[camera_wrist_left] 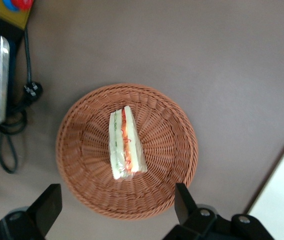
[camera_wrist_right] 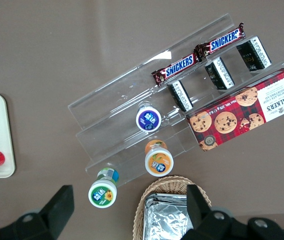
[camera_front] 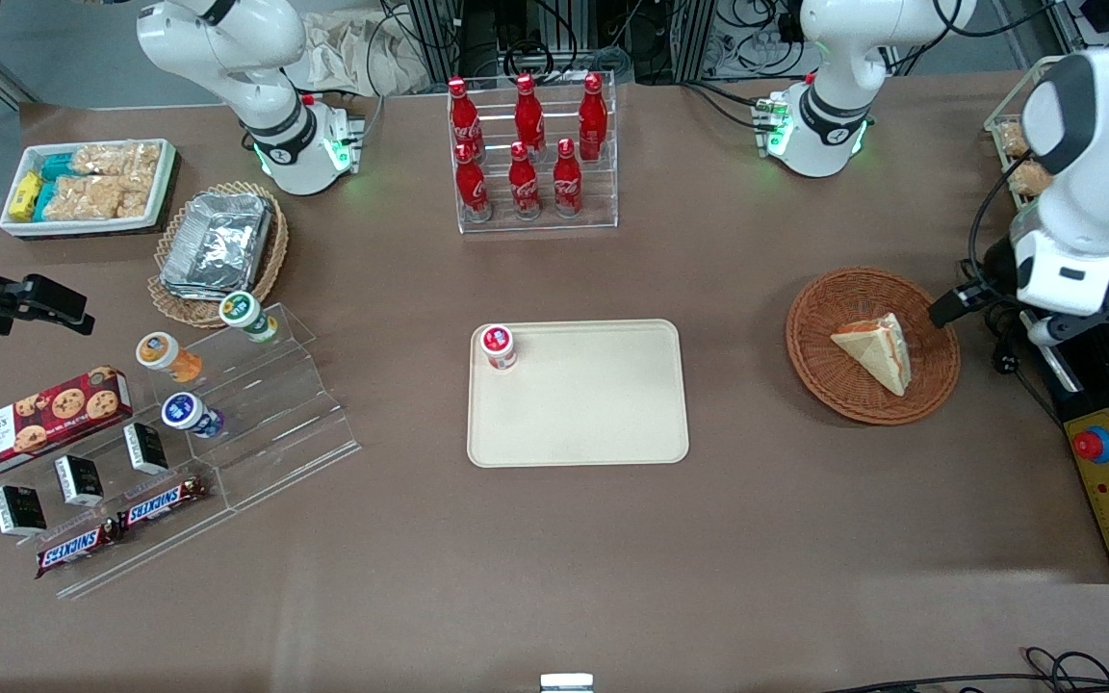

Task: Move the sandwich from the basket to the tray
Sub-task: 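Move the left gripper over the wicker basket toward the sandwich, then lower the open left gripper around the sandwich wedge and close it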

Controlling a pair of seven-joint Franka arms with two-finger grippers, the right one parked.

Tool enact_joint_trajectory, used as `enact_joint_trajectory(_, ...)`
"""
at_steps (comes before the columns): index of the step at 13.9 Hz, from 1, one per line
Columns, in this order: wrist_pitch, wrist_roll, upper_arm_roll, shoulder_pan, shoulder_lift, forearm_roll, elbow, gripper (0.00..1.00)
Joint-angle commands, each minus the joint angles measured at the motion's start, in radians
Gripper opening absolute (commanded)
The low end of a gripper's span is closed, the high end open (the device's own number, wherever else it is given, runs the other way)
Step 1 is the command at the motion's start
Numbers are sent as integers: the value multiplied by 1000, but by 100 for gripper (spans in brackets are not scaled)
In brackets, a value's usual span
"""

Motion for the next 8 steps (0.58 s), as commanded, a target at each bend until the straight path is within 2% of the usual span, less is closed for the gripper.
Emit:
enact_joint_trajectory(1,86,-166,-3,4,17,15,-58,100)
enact_joint_trajectory(8,325,-225,5,5,99,-21,-190,100)
